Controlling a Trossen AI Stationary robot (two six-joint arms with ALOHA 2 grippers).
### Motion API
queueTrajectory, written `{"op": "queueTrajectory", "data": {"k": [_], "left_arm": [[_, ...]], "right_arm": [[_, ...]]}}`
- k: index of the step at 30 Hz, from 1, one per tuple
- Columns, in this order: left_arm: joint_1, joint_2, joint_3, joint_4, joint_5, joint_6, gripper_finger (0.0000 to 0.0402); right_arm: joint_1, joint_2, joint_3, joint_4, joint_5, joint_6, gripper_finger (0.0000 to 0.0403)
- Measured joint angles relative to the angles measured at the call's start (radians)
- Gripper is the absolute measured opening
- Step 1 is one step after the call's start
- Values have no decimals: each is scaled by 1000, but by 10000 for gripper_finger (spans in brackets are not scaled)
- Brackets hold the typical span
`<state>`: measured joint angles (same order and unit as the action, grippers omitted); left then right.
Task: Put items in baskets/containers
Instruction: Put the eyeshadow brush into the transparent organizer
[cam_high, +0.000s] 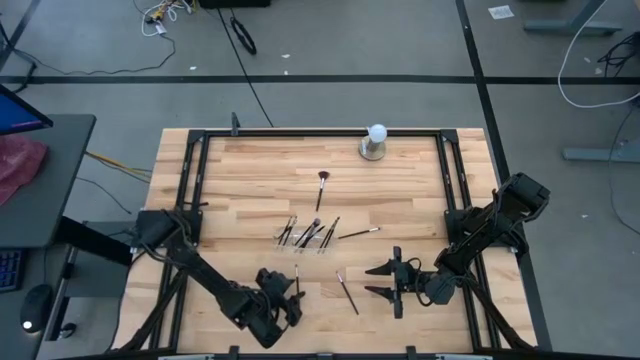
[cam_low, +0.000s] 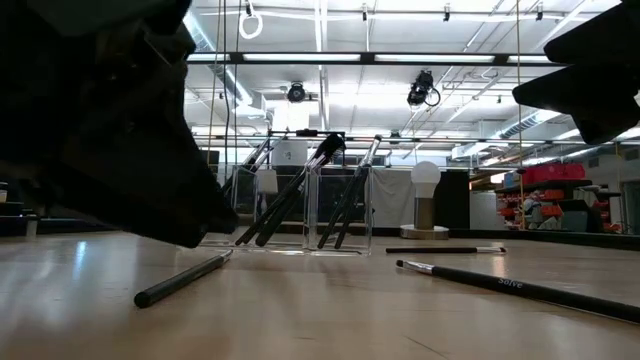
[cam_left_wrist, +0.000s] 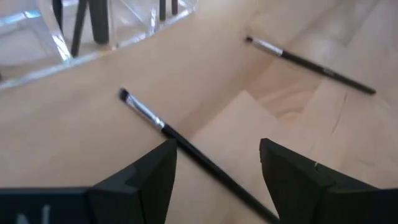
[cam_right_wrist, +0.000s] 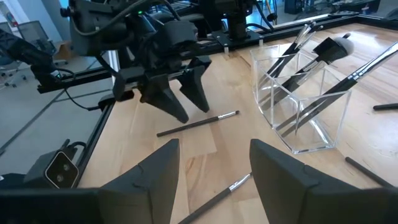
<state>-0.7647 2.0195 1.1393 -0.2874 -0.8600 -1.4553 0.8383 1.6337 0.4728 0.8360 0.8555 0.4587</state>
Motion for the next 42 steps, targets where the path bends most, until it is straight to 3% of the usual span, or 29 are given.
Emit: {"op": "queueTrajectory", "data": {"k": [4,16,31,37,42], "left_arm": [[6,28,1,5,-44,0,214],[16,79,4,-30,-31,1,164],[-109,80,2,-196,-6,-6,76],[-113,84,-1,-164,-79,79,71],[-83,84,-2,-140,-100,136,104]], "right_arm": [[0,0,0,0,0,0,199],[0,0,0,0,0,4,199],[0,0,0,0,0,1,199],[0,0,0,0,0,0,199],[0,0,0,-1,0,-3,199]]}}
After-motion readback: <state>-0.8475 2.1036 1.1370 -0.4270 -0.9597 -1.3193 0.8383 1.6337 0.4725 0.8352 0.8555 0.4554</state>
